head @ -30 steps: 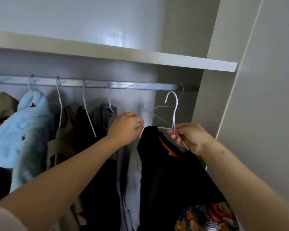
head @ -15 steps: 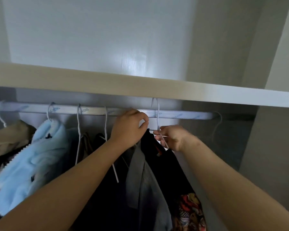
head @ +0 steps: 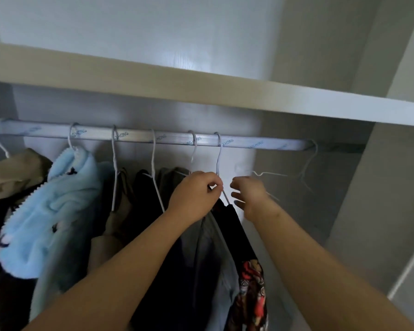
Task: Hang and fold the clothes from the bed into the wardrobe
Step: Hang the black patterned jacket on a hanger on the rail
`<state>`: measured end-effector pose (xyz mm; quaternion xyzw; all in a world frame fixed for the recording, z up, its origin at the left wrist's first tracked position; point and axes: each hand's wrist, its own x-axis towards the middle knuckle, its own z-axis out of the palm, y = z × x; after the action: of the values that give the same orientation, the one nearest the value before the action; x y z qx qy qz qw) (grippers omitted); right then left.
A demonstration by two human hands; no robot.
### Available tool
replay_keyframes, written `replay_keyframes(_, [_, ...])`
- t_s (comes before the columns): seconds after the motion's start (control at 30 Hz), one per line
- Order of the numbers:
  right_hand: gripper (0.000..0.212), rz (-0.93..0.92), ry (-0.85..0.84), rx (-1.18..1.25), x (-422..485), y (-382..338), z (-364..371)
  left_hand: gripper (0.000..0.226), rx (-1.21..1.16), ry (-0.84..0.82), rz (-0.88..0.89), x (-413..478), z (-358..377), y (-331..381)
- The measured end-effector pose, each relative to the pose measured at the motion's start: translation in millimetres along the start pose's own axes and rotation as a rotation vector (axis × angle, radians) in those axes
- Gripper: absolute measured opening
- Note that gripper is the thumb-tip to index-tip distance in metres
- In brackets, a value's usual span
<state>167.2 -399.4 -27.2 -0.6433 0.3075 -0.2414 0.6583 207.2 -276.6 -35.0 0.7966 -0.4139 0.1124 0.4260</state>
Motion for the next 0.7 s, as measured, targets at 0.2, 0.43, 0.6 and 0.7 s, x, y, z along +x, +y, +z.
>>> replay_keyframes(0.2, [0.012,-0.034,0.074,0.097,-46.1,21.1,-33.2,0.013,-0.171,-0.050,-0.081,-42.9,16.7,22.1])
replay_keyframes(0.43, [0.020,0.070,0.138,0.123,-140.7,92.4,-98.7,0.017,-0.403,-0.185,-0.294,-134.0,58.2,61.5])
replay_keyframes(0.6, [0.020,0.233,0.200,0.174,-226.7,151.7,-144.8,0.017,-0.544,-0.306,-0.454,-219.4,94.8,93.4])
replay_keyframes(0.7, [0.016,0.331,0.271,0.178,-278.3,184.2,-166.9,0.015,-0.536,-0.428,-0.456,-272.5,109.0,107.5])
